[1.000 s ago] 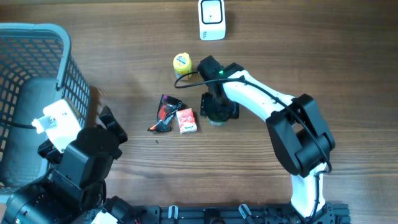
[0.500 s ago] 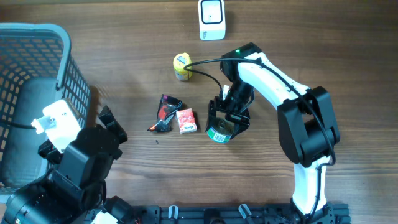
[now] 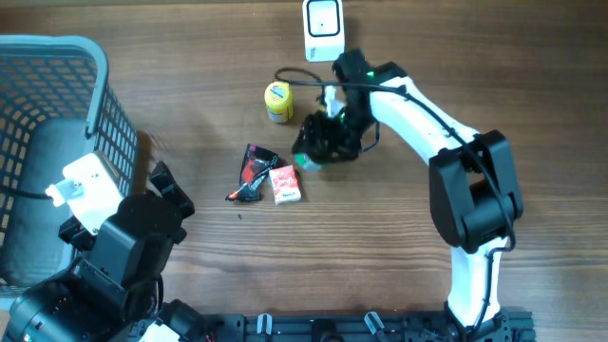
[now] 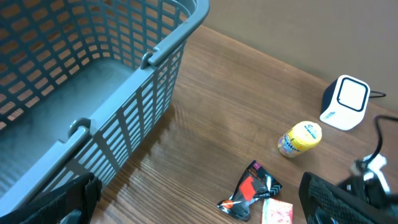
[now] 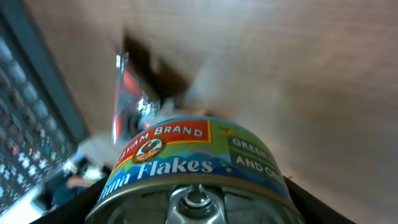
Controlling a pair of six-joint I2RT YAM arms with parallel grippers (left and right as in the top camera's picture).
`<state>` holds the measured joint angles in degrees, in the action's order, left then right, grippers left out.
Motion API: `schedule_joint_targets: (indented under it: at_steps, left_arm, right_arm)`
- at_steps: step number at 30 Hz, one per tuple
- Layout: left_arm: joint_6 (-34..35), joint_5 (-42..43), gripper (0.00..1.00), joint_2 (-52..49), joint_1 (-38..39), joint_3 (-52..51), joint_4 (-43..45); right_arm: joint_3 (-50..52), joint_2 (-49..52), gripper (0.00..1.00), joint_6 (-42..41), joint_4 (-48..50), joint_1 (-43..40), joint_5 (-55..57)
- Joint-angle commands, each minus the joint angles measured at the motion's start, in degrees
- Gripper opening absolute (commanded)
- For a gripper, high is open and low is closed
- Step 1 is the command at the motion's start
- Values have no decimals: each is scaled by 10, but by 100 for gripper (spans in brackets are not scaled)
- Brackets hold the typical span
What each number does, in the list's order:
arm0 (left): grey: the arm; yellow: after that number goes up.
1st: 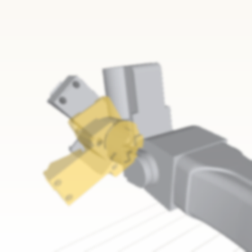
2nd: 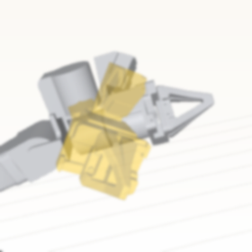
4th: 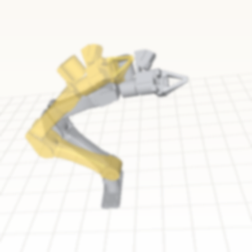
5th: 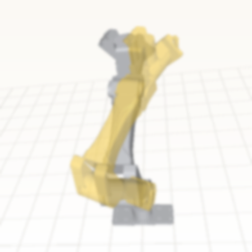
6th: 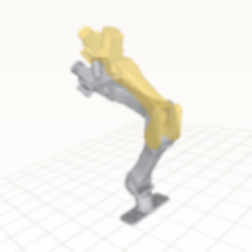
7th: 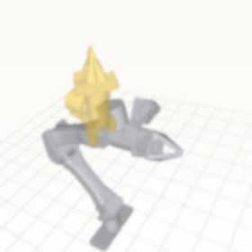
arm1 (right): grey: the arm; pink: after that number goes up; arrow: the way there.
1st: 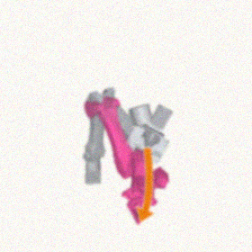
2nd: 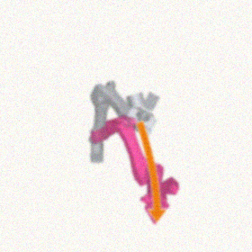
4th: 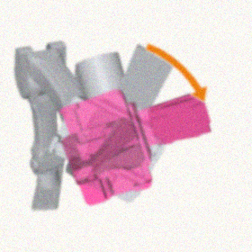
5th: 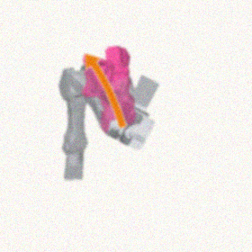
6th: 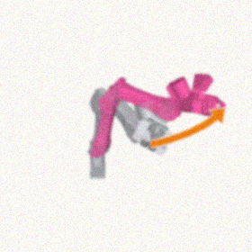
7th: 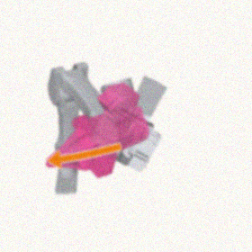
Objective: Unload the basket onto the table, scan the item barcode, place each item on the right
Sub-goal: 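Carry the tin can with the right gripper to the white scanner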
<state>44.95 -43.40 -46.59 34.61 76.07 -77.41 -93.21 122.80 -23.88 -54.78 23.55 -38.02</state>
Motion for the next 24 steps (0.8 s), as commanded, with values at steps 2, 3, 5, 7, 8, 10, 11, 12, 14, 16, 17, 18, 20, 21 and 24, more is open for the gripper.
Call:
schedule_joint_targets:
  at_steps: [2, 3, 5, 7, 8, 10, 11, 12, 14, 16, 17, 18, 20, 21, 24]
  left_arm:
    - [12, 0, 100, -1, 0, -3, -1]
    - [12, 0, 100, -1, 0, -3, -1]
    - [12, -1, 100, -1, 0, -4, -1]
    - [12, -12, 100, -1, 0, -8, 0]
    - [16, -19, 100, -1, 0, -12, 0]
    - [32, -28, 100, -1, 0, -30, 2]
    - [38, -28, 100, -2, 0, -37, 2]
    - [38, -28, 100, -3, 0, -45, 2]
    - [40, -43, 100, -3, 0, -56, 2]
    - [40, -64, 100, -3, 0, -57, 2]
    - [44, -72, 100, -3, 0, -57, 2]
    - [51, -79, 100, -3, 0, -57, 2]
    - [50, -79, 100, -3, 0, -57, 2]
    - [50, -79, 100, -3, 0, -57, 2]
    - [51, -88, 100, -3, 0, -57, 2]
  right_arm:
    - [-11, 6, 39, -15, 82, -37, 122]
    - [-11, 6, 39, -4, 112, -42, 155]
    - [-11, 6, 39, 30, 184, -45, 208]
    - [-11, 6, 40, 55, 241, -44, 244]
    - [-11, 6, 39, 71, 278, -45, 272]
    - [-11, 6, 40, 81, 352, -45, 335]
    - [-11, 6, 40, 104, 388, -44, 343]
    - [-11, 6, 40, 124, 429, -45, 346]
    - [-11, 6, 44, 156, 513, -45, 373]
    - [-10, 6, 44, 196, 577, -45, 398]
    - [-9, 7, 44, 212, 600, -45, 398]
    - [-9, 10, 43, 223, 619, -45, 399]
    - [-9, 21, 43, 224, 661, -45, 402]
    - [-9, 27, 43, 224, 679, -44, 401]
    - [-9, 69, 44, 224, 755, -44, 401]
